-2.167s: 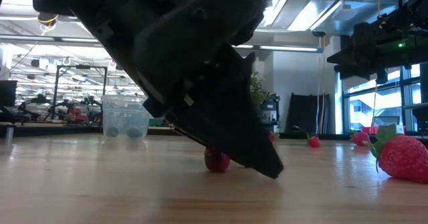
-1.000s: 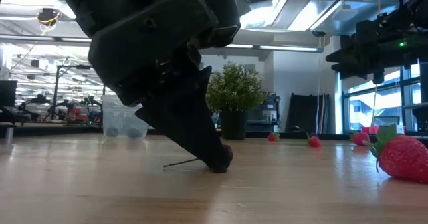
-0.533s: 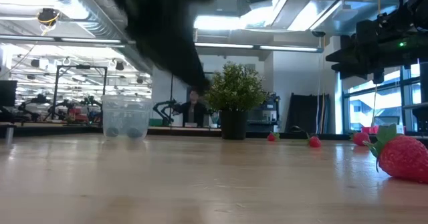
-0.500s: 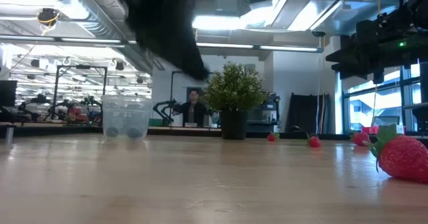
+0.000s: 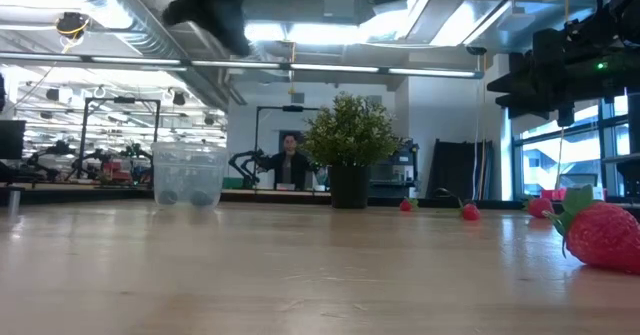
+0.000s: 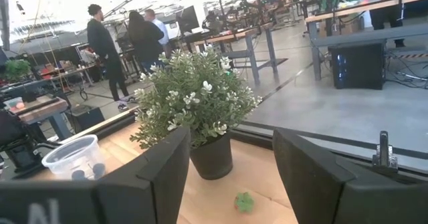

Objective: Pick and placing Produce into tupperware
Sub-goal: Put the red cherry into the transparent container

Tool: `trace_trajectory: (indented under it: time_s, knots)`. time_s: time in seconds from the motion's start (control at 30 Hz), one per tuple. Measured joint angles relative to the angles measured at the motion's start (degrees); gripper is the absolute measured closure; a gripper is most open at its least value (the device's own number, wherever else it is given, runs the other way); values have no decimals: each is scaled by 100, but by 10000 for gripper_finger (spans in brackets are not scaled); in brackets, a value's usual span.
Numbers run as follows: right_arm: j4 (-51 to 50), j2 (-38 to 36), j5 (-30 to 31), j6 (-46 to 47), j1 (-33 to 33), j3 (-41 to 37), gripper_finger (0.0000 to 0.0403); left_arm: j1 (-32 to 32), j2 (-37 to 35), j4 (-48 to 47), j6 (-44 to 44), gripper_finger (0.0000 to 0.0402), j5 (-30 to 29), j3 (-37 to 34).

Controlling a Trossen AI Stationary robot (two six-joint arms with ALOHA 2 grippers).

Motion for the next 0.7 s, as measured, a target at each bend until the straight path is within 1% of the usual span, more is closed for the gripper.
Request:
trace_trajectory:
  time_s: [0.13, 0.27, 0.37, 0.5, 0.6, 0.7]
  knots:
    - [1, 0, 5, -2, 0, 0, 186, 708, -152, -901, -504, 378, 617, 0]
    - [1, 0, 8, -10, 0, 0, 186, 1301, -145, -1548, -583, 380, 1193, 0]
    - [1, -1, 9, -22, -1, 0, 186, 1611, -145, -1569, -555, 375, 1347, 0]
    - [1, 0, 12, -22, 0, 0, 186, 2000, -145, -1601, -278, 365, 1524, 0]
    - [1, 0, 16, -23, 0, 0, 186, 2289, -139, -1590, -25, 375, 1749, 0]
    - [1, -2, 23, -24, 0, -2, 186, 2517, -48, -1589, 198, 381, 1840, 1]
